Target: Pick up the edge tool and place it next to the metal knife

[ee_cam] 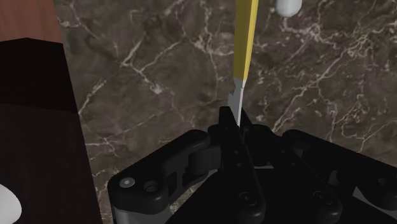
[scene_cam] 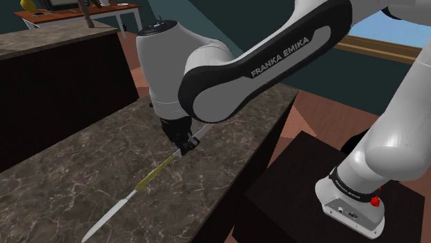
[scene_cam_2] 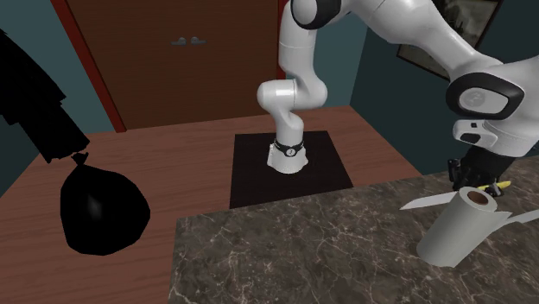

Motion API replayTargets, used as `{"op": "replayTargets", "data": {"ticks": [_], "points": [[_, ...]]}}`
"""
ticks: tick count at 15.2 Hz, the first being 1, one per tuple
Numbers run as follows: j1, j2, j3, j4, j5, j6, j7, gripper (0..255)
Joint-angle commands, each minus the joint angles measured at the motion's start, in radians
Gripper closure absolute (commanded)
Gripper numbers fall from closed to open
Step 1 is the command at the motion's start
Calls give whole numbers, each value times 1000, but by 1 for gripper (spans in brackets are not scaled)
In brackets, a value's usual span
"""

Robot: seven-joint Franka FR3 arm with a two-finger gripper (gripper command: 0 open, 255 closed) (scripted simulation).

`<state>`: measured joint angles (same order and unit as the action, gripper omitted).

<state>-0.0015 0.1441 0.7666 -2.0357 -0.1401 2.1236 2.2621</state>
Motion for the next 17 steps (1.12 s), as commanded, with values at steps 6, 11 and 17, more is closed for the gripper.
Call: {"op": "replayTargets", "data": {"ticks": [6,11,17], "points": [[15,60,-15,-41,-57,83,40,255],[23,82,-22,-53,-79,110,55,255],[22,82,-22,-53,-79,110,55,0]]}}
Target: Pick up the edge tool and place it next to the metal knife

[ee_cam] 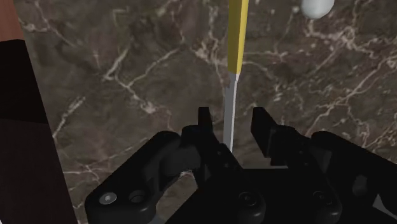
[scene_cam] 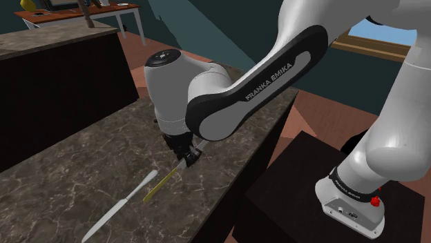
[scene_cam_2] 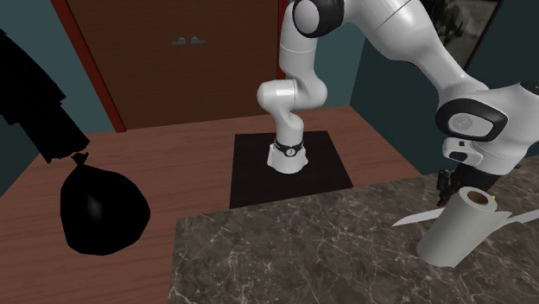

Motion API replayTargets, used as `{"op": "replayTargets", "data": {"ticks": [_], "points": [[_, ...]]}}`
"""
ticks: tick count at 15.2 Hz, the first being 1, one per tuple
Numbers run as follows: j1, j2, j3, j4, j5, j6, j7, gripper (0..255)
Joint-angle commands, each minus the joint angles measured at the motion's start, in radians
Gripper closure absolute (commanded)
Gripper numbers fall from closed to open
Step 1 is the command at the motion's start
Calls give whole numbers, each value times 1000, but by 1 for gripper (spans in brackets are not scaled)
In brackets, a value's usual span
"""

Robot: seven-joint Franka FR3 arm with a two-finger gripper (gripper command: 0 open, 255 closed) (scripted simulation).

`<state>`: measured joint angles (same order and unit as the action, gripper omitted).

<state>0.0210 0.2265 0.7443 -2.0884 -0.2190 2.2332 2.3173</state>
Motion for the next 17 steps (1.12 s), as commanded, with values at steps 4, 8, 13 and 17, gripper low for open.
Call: {"op": "replayTargets", "data": {"ticks": [4,8,13,17], "points": [[0,0,0,0,0,0,0,0],[-19,-64,21,42,62,-86,-42,0],[-22,-79,24,55,76,-109,-51,0],[-22,-79,24,55,76,-109,-51,0]]}}
